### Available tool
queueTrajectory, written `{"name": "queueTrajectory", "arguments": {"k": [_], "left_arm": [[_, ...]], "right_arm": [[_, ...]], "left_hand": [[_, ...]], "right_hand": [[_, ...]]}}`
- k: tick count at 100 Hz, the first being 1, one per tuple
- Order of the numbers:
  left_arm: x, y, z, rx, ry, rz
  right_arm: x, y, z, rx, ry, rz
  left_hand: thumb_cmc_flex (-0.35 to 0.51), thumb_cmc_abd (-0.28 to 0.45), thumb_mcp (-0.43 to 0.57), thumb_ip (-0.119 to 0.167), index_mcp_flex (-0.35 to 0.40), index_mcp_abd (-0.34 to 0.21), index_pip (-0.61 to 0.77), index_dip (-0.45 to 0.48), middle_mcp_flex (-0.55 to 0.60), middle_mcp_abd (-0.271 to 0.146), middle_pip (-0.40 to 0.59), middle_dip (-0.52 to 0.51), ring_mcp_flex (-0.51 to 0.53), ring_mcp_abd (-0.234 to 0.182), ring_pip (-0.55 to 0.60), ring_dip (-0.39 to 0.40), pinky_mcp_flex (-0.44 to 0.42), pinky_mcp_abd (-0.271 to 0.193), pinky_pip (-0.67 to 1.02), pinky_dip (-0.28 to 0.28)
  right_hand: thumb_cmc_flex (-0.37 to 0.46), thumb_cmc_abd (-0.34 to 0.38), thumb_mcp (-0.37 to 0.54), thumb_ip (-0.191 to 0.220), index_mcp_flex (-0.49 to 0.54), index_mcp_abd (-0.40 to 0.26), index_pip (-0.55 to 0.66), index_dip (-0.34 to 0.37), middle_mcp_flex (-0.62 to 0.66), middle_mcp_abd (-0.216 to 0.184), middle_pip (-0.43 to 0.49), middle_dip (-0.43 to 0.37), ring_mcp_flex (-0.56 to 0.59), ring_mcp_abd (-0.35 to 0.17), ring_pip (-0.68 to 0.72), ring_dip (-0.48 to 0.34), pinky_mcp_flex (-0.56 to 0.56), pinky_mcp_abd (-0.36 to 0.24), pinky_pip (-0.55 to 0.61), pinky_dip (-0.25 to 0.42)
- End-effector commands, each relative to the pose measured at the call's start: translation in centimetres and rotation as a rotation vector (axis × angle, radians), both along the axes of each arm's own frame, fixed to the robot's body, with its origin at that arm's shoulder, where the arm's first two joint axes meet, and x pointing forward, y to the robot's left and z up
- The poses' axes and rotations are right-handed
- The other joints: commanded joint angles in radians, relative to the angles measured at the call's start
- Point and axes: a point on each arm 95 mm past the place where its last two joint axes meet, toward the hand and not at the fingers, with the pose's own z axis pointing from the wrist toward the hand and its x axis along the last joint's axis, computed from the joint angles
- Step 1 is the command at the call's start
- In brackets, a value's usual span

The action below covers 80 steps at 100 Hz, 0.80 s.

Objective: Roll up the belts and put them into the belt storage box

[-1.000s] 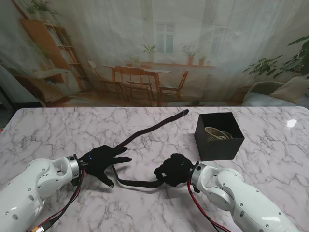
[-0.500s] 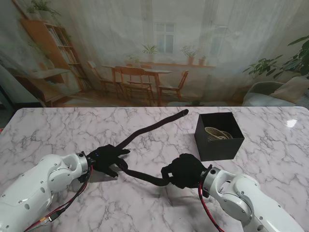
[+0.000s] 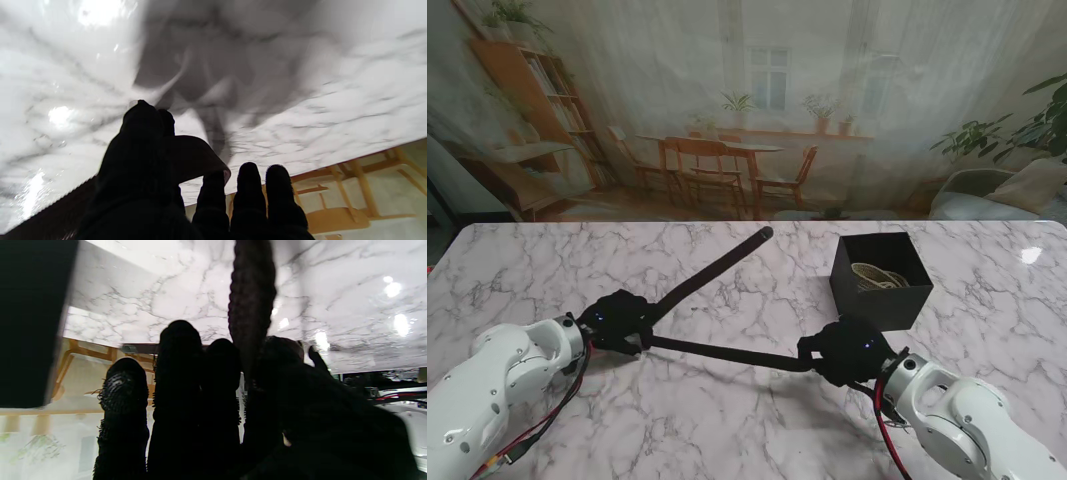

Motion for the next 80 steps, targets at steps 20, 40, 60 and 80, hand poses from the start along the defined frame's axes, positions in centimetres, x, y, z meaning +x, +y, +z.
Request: {"name": "queueTrajectory", "arguments": {"k": [20, 40, 60, 80], "left_arm": [[-3.1, 4.8, 0.0, 0.105, -0.065, 0.066], [-4.4, 6.3, 0.2, 0.146, -0.100, 0.092], [-5.1, 7.2, -0.3, 0.175, -0.109, 0.120], [-5.0, 7.2, -1.2, 0.191, -0.089, 0.132]], "right_arm": [[-0.2, -1.9, -2.2, -0.067, 0.058, -0.046], [0.8, -1.2, -4.1, -0.111, 0.122, -0.012], [2.2, 0.0, -5.7, -0.146, 0.136, 0.049], [2.3, 0.1, -6.2, -0.189, 0.135, 0.056]], "left_hand": [[0.039, 0.009, 0.013, -0.009, 0.094, 0.078, 0.085, 0.000, 0.048, 0.012, 0.004, 0.017, 0.022, 0.020, -0.003, 0.008, 0.003, 0.023, 0.028, 0.017], [0.042, 0.007, 0.013, -0.010, 0.098, 0.075, 0.092, -0.004, 0.073, 0.009, 0.003, 0.027, 0.033, 0.020, -0.002, 0.012, 0.009, 0.027, 0.030, 0.020], [0.039, 0.009, 0.012, -0.010, 0.096, 0.074, 0.095, -0.007, 0.086, 0.011, 0.001, 0.033, 0.038, 0.023, -0.004, 0.013, 0.008, 0.031, 0.031, 0.021], [0.038, 0.010, 0.013, -0.009, 0.095, 0.071, 0.096, -0.008, 0.092, 0.012, -0.003, 0.037, 0.040, 0.025, -0.006, 0.014, 0.009, 0.034, 0.030, 0.021]], "right_hand": [[0.109, 0.061, 0.045, 0.035, 0.099, -0.085, 0.114, 0.087, 0.036, -0.005, 0.042, 0.016, 0.024, 0.022, 0.021, 0.024, -0.003, 0.032, 0.015, 0.007], [0.100, 0.066, 0.042, 0.037, 0.100, -0.121, 0.109, 0.103, 0.029, -0.021, 0.033, 0.024, 0.007, 0.016, 0.008, 0.027, -0.021, 0.021, 0.004, 0.005], [0.074, 0.072, 0.021, 0.032, 0.062, -0.166, 0.053, 0.042, 0.016, -0.058, -0.024, 0.008, -0.023, -0.010, -0.071, 0.009, -0.052, -0.001, -0.034, -0.007], [-0.203, 0.077, 0.003, 0.062, -0.112, 0.036, -0.178, -0.112, -0.160, -0.007, -0.213, -0.177, -0.172, 0.008, -0.339, -0.072, -0.141, -0.004, -0.112, -0.017]]}}
